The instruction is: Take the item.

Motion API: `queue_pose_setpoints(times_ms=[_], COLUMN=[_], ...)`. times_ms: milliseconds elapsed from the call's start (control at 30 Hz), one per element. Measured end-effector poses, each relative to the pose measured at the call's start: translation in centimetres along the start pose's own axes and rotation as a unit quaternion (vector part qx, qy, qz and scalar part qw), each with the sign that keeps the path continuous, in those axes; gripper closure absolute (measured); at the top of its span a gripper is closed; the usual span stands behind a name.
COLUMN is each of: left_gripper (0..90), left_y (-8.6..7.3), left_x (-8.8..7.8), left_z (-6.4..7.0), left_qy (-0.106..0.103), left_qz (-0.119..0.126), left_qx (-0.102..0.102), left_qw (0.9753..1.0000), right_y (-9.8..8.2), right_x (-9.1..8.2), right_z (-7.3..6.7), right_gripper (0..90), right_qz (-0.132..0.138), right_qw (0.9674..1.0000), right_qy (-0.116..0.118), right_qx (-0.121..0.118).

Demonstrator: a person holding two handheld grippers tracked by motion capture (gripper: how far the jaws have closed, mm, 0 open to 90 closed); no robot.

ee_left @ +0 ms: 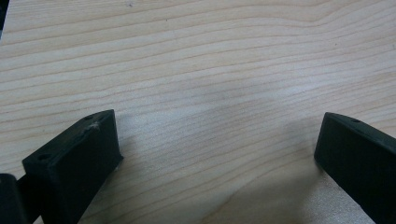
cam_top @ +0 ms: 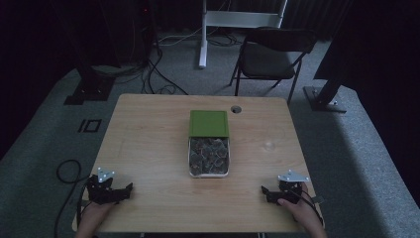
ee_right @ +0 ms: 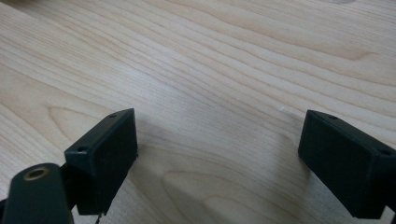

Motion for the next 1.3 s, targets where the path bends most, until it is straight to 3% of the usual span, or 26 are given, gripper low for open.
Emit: queue_pose_setpoints(times_ms=[533,833,1100,1300], left_gripper=[0.5,0.5,0.5,0.5], left_y=[0.0,0.0,0.0,0.0], left_x=[0.0,0.0,0.0,0.0], left_z=[0.0,0.0,0.0,0.0], left_qy=[0.0,0.0,0.0,0.0], left_qz=[-0.001,0.0,-0.001,-0.001], left_qx=[0.0,0.0,0.0,0.0], left_qw=[1.0,1.0,1.0,1.0], right_y=[0.0,0.3,2.0,2.4], right_x=[0.0,0.0,-0.8,-1.2], right_z=[0.0,-0.1,0.0,0.2], right_gripper=[11.7,13.1,12.6,12.5], right_qz=[0.0,-0.003,0.025,0.029], right_qw=[1.0,1.0,0.9995,0.9992], right_qy=[0.006,-0.003,-0.001,-0.002], right_qx=[-0.006,0.0,0.019,0.026])
Point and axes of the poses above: each handheld gripper's, and its own axes: x roughly forward along the jaws, y roughly out of its top, z roughly to its right, the point moved 6 cm from there along x, roughly forward along the jaws, and after that the axes turned 9 degrees about -y, right-handed, at the moved point
